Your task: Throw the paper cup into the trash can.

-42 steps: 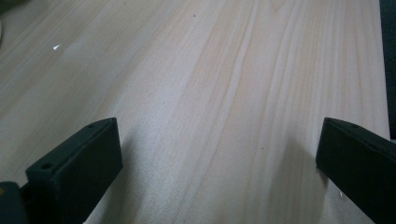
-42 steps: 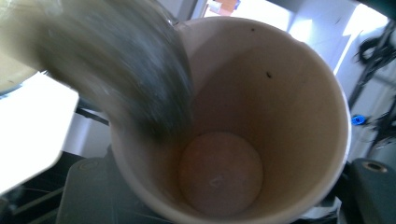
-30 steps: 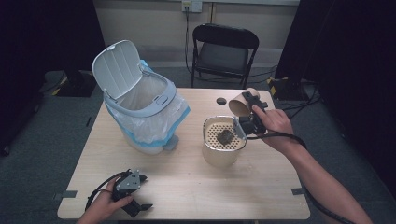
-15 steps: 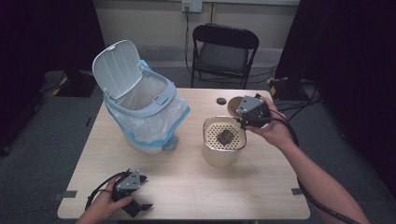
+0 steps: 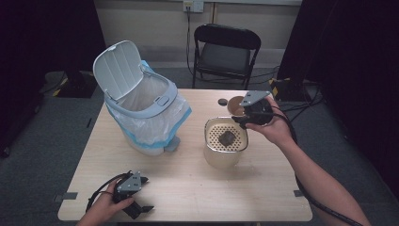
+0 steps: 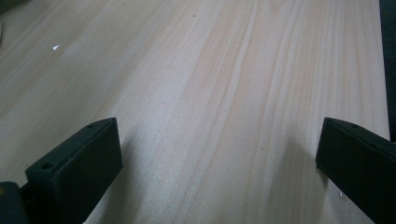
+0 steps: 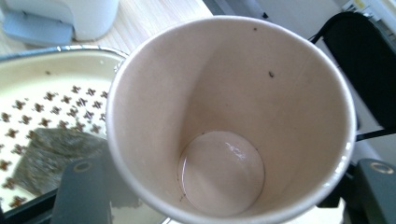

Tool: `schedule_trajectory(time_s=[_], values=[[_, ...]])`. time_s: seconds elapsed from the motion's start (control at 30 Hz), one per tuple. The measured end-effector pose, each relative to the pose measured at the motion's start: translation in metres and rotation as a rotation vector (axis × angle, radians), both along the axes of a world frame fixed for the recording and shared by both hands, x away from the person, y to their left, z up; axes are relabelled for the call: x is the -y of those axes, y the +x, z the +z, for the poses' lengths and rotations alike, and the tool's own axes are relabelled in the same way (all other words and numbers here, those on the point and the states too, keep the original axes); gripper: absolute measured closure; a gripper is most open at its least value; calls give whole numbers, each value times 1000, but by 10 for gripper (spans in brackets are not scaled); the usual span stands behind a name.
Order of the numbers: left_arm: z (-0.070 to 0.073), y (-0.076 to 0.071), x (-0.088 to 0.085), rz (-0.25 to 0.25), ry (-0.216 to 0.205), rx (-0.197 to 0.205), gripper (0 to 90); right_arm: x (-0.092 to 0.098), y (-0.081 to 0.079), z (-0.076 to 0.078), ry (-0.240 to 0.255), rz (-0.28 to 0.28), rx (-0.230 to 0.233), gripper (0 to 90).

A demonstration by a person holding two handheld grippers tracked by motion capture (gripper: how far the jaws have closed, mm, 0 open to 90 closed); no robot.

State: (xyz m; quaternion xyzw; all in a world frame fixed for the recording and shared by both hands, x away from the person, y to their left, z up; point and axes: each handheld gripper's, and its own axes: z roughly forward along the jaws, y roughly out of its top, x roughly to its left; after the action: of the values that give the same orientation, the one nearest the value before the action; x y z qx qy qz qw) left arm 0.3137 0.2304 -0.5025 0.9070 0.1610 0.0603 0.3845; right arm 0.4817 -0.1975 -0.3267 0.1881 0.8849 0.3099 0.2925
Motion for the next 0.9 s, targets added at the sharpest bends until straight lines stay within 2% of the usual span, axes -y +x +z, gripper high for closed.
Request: schedule_trajectory(time_s=[0.1, 0.27, 0.73, 0.9], values=[[0, 0, 0, 1, 0, 0, 0, 2, 3, 1, 69, -8, -56, 291], [0, 0, 0, 1, 0, 4, 0, 5, 8, 3, 125, -15, -106, 290], [0, 0, 0, 2, 1, 3, 0, 0, 10, 9, 186, -12, -165, 289], [0, 0, 0, -1, 2, 2, 0, -4, 11, 13, 194, -1, -167, 288]])
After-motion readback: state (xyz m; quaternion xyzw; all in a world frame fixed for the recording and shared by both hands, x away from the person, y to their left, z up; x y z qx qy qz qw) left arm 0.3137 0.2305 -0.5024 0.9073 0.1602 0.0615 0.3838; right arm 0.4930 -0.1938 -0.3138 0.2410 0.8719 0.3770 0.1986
